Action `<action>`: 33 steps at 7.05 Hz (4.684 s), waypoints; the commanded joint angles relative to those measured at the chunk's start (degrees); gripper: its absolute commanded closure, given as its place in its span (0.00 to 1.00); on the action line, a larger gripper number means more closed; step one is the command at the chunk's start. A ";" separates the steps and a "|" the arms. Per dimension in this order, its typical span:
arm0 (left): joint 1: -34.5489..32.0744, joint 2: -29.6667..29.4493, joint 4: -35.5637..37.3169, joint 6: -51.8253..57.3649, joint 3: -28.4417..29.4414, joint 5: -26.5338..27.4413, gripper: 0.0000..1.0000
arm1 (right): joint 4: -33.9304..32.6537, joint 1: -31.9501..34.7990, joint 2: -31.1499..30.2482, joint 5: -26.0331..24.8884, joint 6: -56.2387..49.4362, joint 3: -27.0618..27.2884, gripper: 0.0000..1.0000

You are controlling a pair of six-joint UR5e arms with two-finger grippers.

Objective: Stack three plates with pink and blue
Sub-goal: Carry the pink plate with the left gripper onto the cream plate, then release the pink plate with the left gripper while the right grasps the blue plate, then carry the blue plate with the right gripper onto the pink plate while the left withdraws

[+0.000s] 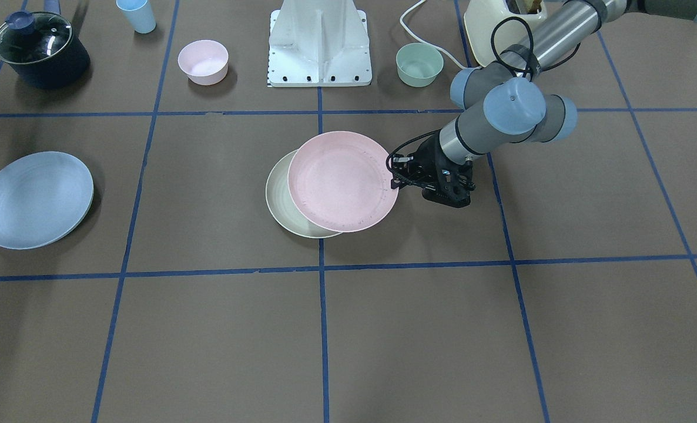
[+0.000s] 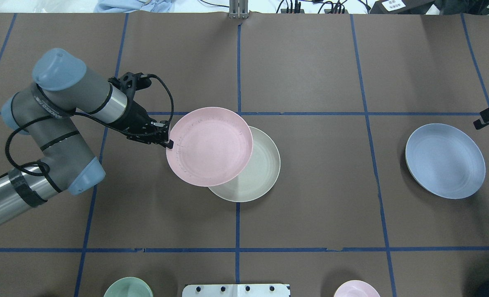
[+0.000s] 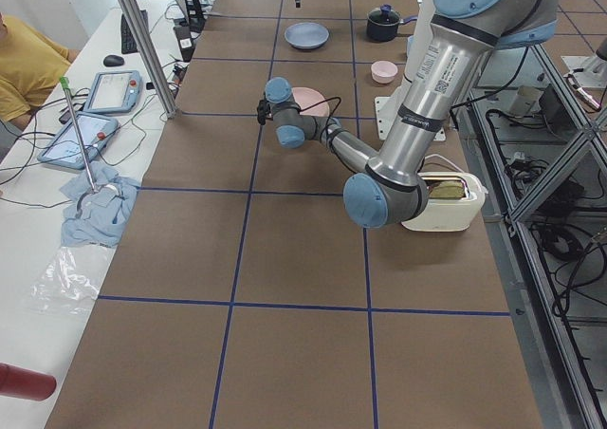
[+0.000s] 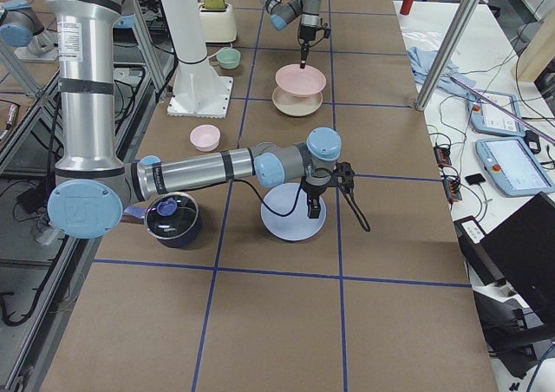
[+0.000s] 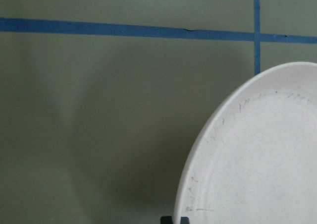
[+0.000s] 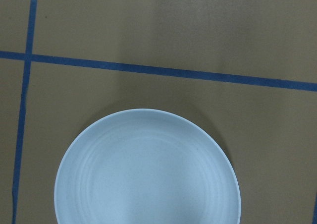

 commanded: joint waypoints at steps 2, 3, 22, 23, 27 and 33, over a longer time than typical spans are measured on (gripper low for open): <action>2.63 -2.16 0.01 -0.44 1.64 2.62 1.00 | 0.00 0.06 -0.01 0.96 0.00 -0.02 0.00; 2.81 -2.78 0.01 -0.44 2.26 2.98 1.00 | 0.00 0.06 -0.01 0.96 0.00 -0.02 0.00; 2.19 -3.31 -0.61 -0.35 -0.55 5.45 0.19 | 23.82 -6.08 -0.54 0.34 6.50 -21.11 0.03; 2.19 -3.31 -0.61 -0.35 -0.55 5.45 0.19 | 23.82 -6.44 -0.45 0.43 6.50 -21.11 0.07; 2.02 -3.14 -0.61 -0.35 -0.72 5.45 0.19 | 23.82 -6.80 -0.10 0.96 7.65 -20.23 1.00; -0.26 3.34 -0.61 0.26 -6.68 5.01 0.20 | 24.08 -7.67 1.81 6.67 31.23 -5.75 1.00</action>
